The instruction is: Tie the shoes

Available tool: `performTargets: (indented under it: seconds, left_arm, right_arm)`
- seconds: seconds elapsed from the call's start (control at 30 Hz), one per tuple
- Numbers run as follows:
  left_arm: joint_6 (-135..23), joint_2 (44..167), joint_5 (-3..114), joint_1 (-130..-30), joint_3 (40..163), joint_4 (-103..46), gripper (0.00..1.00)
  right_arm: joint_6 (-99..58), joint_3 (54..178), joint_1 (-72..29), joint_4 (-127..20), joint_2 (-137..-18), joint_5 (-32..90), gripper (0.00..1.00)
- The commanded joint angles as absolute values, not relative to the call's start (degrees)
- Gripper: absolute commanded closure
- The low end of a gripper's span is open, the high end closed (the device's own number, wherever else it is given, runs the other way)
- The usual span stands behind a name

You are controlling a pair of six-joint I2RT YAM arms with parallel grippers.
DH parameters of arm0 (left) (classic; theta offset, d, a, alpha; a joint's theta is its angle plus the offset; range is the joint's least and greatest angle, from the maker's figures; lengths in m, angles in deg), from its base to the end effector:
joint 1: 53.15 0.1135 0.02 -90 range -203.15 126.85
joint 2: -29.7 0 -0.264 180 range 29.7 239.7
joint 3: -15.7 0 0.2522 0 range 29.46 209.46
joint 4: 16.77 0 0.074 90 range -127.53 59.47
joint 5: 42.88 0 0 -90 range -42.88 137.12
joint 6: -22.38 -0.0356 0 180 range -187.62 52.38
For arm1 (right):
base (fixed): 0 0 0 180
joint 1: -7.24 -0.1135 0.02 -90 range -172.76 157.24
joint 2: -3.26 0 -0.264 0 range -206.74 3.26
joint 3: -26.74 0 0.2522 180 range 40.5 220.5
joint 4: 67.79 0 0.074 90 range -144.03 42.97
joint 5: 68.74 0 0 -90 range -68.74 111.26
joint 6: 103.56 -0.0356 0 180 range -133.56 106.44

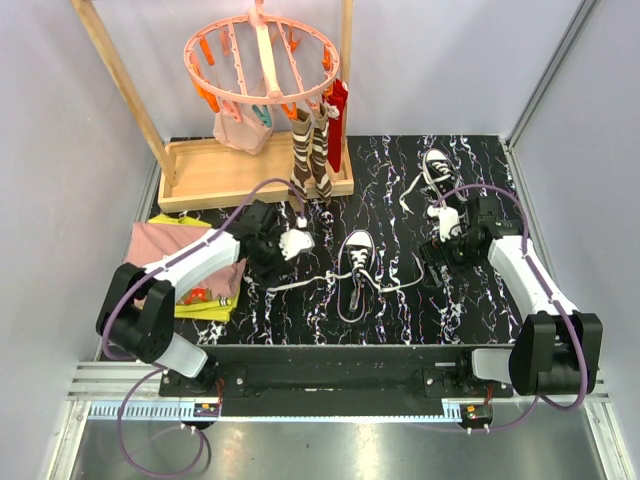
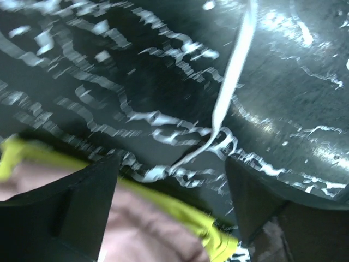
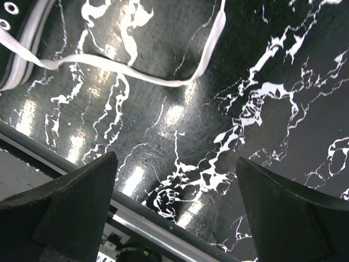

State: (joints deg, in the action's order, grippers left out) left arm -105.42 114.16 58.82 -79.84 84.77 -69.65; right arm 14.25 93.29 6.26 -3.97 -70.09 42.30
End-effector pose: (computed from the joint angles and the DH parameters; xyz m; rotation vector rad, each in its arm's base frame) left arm 0.2451 -0.1313 0.2082 1.5055 2.2856 -0.2282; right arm 0.2301 0.0167 0.2354 -0.7556 2.5989 0.3815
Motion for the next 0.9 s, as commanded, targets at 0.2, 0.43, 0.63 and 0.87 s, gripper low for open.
performTargets:
  seconds: [0.2, 0.43, 0.63, 0.87]
  left_arm:
    - [-105.3, 120.1, 59.6, -87.4, 83.2, -59.9, 0.28]
    - [-105.2, 123.4, 56.7, -91.9, 82.4, -56.6, 0.34]
    - [-105.5, 125.3, 54.6, -92.9, 81.0, -55.2, 0.56]
    - [-104.2, 120.9, 58.7, -92.6, 84.3, -61.0, 1.00]
  right_arm:
    - [11.9, 92.8, 5.9, -5.9, -73.1, 38.4, 0.00]
    - [9.0, 93.6, 4.7, -8.4, -76.1, 35.2, 0.00]
    - [7.4, 94.9, 3.5, -10.2, -79.4, 33.9, 0.03]
    - [5.8, 97.3, 2.0, -13.2, -85.0, 29.6, 0.14]
